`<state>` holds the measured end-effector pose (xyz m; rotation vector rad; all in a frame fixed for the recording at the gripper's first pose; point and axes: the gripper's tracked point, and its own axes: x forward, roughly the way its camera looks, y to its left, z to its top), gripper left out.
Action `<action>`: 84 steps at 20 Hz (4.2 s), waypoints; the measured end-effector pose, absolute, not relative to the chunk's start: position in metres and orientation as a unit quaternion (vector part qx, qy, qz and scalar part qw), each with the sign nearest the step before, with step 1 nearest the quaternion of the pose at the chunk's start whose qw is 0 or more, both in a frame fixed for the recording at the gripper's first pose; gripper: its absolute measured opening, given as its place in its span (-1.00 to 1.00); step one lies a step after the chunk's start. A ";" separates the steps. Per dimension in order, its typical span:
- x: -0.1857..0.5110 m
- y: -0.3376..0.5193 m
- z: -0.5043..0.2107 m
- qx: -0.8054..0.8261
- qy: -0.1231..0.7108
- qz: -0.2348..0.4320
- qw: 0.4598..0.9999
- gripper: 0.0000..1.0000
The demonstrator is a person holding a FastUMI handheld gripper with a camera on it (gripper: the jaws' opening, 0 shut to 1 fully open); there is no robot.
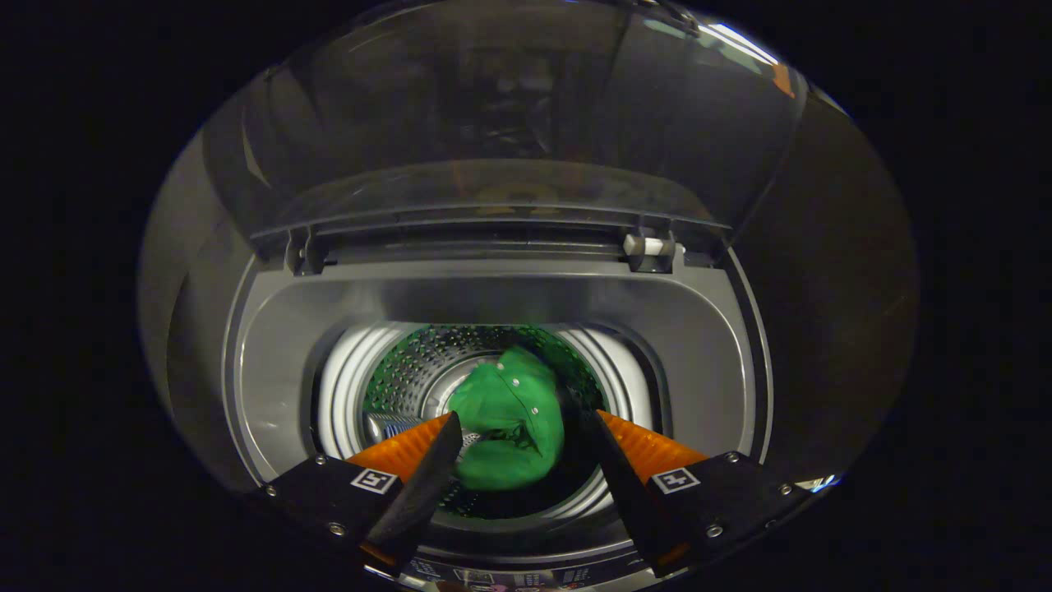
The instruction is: Put the clothes into the washing machine and then close the washing machine lid.
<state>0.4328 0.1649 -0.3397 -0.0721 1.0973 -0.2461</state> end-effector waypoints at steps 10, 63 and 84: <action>0.420 0.185 -0.316 -0.043 0.481 -0.095 0.870 0.93; 0.523 0.180 -0.120 -0.038 0.320 -0.074 0.944 0.96; 0.316 0.173 -0.089 -0.076 0.222 -0.049 0.971 0.93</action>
